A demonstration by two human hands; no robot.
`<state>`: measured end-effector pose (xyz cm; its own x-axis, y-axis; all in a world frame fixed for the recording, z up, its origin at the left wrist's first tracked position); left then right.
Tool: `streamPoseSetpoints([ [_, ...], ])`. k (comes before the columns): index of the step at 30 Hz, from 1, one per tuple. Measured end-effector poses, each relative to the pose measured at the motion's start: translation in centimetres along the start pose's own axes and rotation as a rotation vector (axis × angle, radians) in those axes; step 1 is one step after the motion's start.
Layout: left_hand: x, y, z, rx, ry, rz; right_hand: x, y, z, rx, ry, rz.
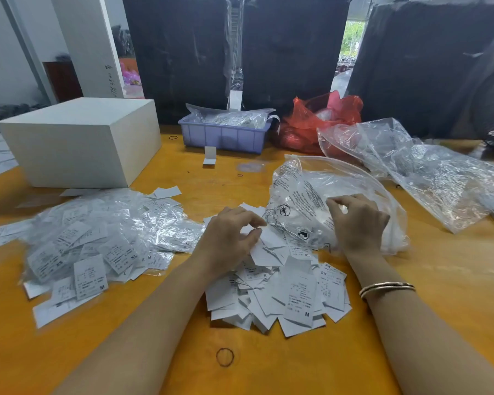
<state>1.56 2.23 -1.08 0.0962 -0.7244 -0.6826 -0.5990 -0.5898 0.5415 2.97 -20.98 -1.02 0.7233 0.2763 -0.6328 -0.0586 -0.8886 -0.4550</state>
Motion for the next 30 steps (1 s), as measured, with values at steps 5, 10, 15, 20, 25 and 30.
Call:
streamPoseSetpoints([
  [5, -0.2, 0.2, -0.3, -0.046, 0.078, 0.15, -0.9, -1.4, 0.6, -0.04, 0.099, -0.351],
  [10, -0.5, 0.3, -0.3, -0.036, 0.011, 0.3, -0.8, -4.2, 1.8, -0.098, -0.137, -0.704],
  [15, -0.6, 0.6, -0.4, 0.006, 0.002, 0.313, 0.3, -6.0, 3.7, -0.228, -0.499, -0.809],
  [20, -1.3, 0.0, -0.7, -0.146, 0.218, 0.536, 0.2, -6.2, 3.8, -0.358, -0.52, -0.699],
  [25, -1.7, -0.4, -0.9, -0.304, 0.365, 0.77, -0.4, -5.9, 3.9, -0.773, -0.63, -0.252],
  [30, -1.7, -0.4, -0.9, -0.34, 0.384, 0.836, -0.9, -6.4, 4.1, -0.83, -0.56, -0.226],
])
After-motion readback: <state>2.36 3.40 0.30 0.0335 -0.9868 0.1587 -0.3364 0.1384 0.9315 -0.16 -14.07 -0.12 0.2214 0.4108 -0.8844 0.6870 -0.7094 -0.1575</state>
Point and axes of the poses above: each hand's wrist, its own z-axis away from the middle knuckle, its own x-axis out of the palm, y = z × x, the point moved 1 cm from there along -z, towards the middle knuckle, and after that the axes turned 1 degree about z, right-handed, at the moved point
